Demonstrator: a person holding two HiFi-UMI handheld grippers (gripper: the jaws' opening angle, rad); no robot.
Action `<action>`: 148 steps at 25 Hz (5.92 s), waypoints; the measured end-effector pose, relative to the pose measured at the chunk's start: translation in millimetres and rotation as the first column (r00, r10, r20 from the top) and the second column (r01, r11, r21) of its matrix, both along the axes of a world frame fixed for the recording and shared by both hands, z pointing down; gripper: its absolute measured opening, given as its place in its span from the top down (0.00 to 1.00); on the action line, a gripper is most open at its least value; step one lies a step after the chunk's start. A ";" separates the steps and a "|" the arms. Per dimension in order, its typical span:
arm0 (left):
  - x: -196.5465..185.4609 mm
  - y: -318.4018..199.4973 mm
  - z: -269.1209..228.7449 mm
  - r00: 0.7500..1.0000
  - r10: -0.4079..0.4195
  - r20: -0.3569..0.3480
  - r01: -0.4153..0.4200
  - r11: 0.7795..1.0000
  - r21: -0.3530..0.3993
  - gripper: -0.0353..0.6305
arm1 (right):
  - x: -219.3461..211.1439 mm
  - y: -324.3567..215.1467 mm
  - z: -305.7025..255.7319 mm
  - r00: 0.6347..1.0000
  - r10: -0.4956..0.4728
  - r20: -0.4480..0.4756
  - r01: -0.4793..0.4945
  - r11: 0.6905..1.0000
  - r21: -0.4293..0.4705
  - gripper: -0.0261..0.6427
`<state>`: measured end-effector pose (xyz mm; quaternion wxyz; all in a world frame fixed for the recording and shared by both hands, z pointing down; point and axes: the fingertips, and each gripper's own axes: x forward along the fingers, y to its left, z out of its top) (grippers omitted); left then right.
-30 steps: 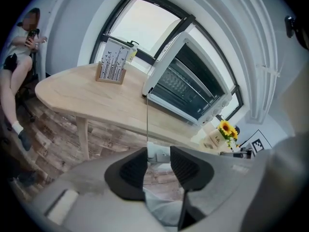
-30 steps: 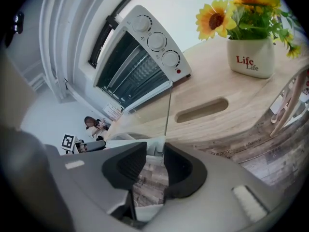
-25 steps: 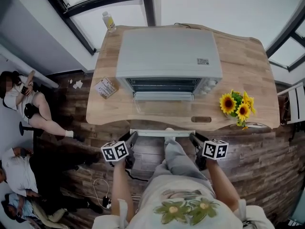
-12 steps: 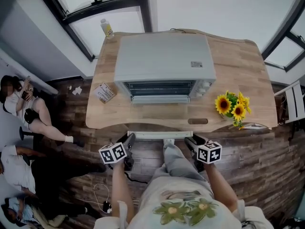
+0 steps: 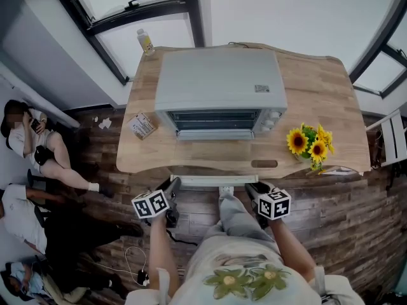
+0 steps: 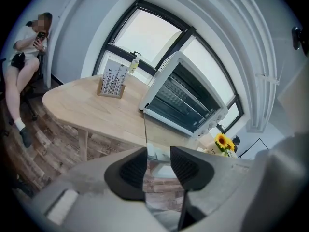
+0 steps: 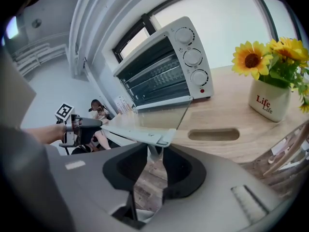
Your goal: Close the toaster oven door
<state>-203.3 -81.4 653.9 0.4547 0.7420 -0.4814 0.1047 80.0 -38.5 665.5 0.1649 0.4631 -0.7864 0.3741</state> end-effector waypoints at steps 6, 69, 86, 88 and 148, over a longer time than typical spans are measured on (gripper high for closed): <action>-0.6 -3.4 -11.8 1.000 -0.021 -0.012 0.022 0.998 0.060 0.70 | -0.1 -2.5 -10.1 1.000 -0.011 -0.014 0.011 0.999 0.051 0.82; 18.2 -18.1 -45.8 0.963 0.004 0.268 -0.059 0.979 0.195 0.80 | 3.0 -22.7 -70.6 0.997 0.083 -0.004 -0.081 0.980 0.180 0.84; 18.9 -28.4 -66.4 0.960 -0.019 0.278 -0.047 0.972 0.228 0.80 | 4.8 -32.4 -90.7 0.995 0.095 0.022 -0.098 0.974 0.206 0.84; 18.6 -30.1 -69.2 0.961 -0.021 0.276 -0.046 0.971 0.235 0.80 | 4.6 -34.0 -93.4 0.995 0.098 0.026 -0.101 0.972 0.211 0.84; 27.8 -112.0 -148.9 0.965 -0.066 0.252 -0.029 0.934 0.357 0.80 | 17.4 -115.0 -171.9 0.971 0.148 0.188 -0.197 0.940 0.277 0.84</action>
